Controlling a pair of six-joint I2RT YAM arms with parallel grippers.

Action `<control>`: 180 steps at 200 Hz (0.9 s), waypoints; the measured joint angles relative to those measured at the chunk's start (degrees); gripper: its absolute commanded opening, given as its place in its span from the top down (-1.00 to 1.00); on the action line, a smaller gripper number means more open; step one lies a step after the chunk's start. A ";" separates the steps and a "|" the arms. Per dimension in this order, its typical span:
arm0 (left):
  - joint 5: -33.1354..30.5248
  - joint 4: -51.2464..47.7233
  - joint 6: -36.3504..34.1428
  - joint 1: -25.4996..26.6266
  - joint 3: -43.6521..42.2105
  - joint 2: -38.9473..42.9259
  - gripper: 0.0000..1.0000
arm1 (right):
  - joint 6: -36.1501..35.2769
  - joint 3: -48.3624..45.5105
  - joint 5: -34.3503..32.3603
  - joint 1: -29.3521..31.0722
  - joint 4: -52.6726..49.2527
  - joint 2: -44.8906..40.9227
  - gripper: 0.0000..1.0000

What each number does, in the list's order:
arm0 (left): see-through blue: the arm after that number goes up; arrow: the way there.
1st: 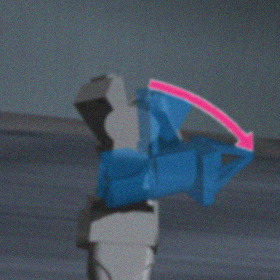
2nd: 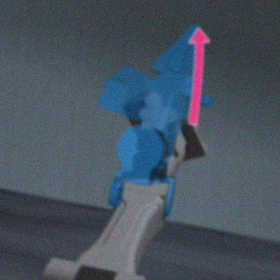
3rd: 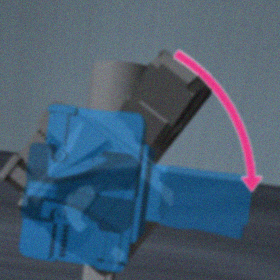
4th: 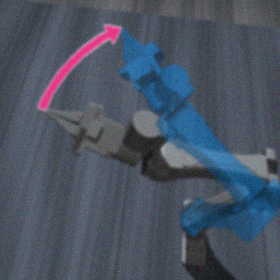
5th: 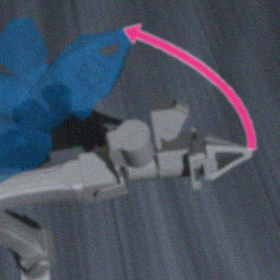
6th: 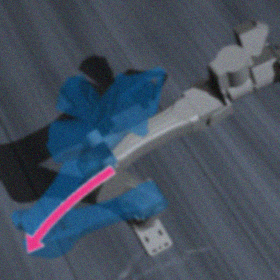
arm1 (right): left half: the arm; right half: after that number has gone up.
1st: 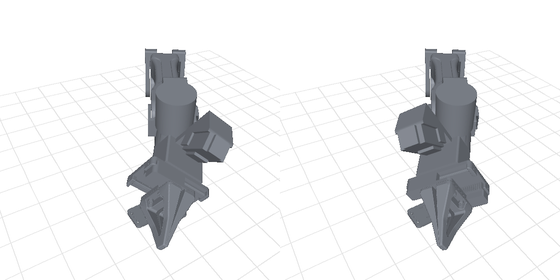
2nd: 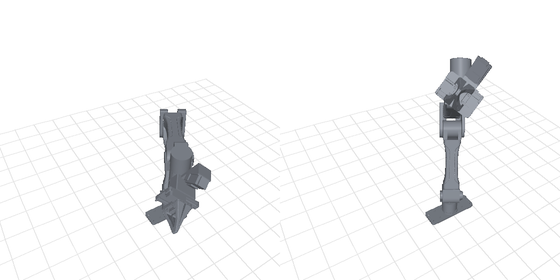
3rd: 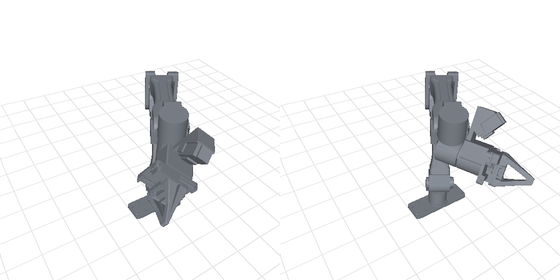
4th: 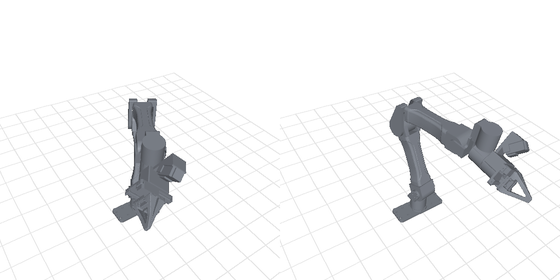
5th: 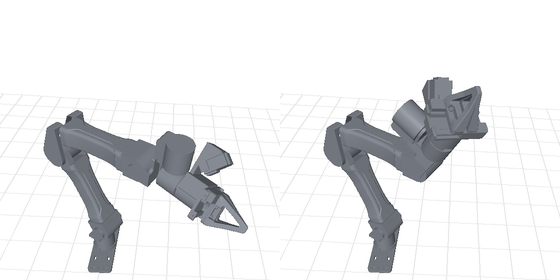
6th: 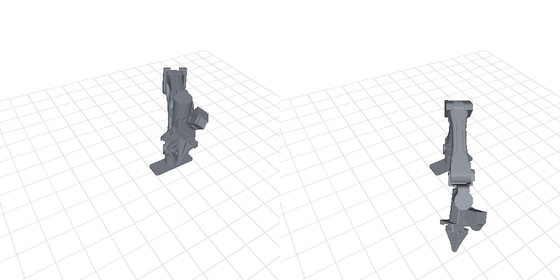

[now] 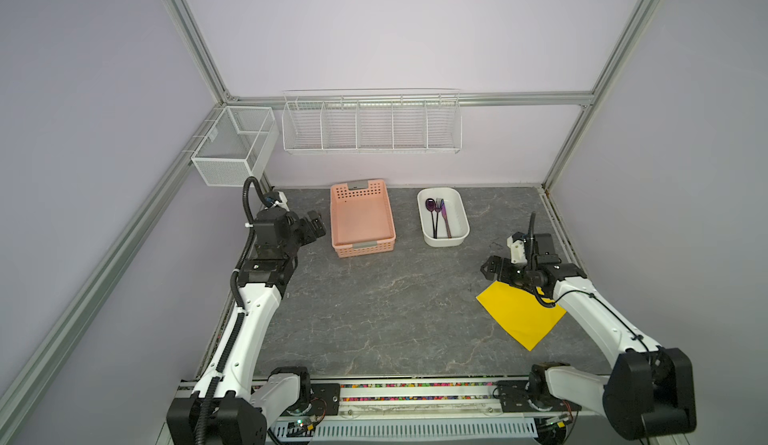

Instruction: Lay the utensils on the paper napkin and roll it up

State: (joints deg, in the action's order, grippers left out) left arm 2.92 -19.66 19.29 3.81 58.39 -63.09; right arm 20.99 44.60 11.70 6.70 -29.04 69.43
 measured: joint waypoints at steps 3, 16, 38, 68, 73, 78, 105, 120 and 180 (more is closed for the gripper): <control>0.63 -0.74 -0.22 0.00 0.66 -0.11 -1.00 | 0.13 0.00 0.33 0.15 -0.37 0.02 -0.97; 3.32 -4.07 -1.46 0.00 3.50 -0.48 -1.00 | 0.70 0.00 1.51 0.63 -1.90 0.15 -0.98; 5.90 -6.19 -4.20 0.00 5.20 -0.57 -1.00 | 1.51 -0.22 3.02 1.16 -3.54 0.68 -0.99; 5.90 -6.43 -6.49 0.00 3.37 -0.66 -1.00 | 2.23 -1.62 4.81 1.73 -3.72 2.36 -0.99; 5.88 -6.36 -6.54 0.00 2.82 -0.66 -1.00 | 2.34 -1.92 5.14 1.84 -3.69 2.73 -0.99; 5.81 -6.05 -6.51 0.00 2.08 -0.63 -1.00 | 2.43 -2.19 5.44 1.95 -3.69 3.15 -1.00; 5.40 -3.37 -6.19 0.00 -3.39 0.17 -1.00 | 2.58 -2.54 6.56 2.08 -3.23 5.84 -1.00; 5.07 -3.06 -5.90 0.00 -5.46 0.44 -1.00 | 2.62 -2.54 7.41 2.10 -2.40 7.52 -1.00; 4.63 -2.12 -5.95 0.00 -6.12 0.63 -1.00 | 3.10 -2.54 9.81 3.30 0.76 13.03 -0.93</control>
State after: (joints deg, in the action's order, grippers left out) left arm 7.55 -21.78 13.34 3.81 52.27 -62.46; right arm 24.10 42.06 21.52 10.00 -28.27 82.46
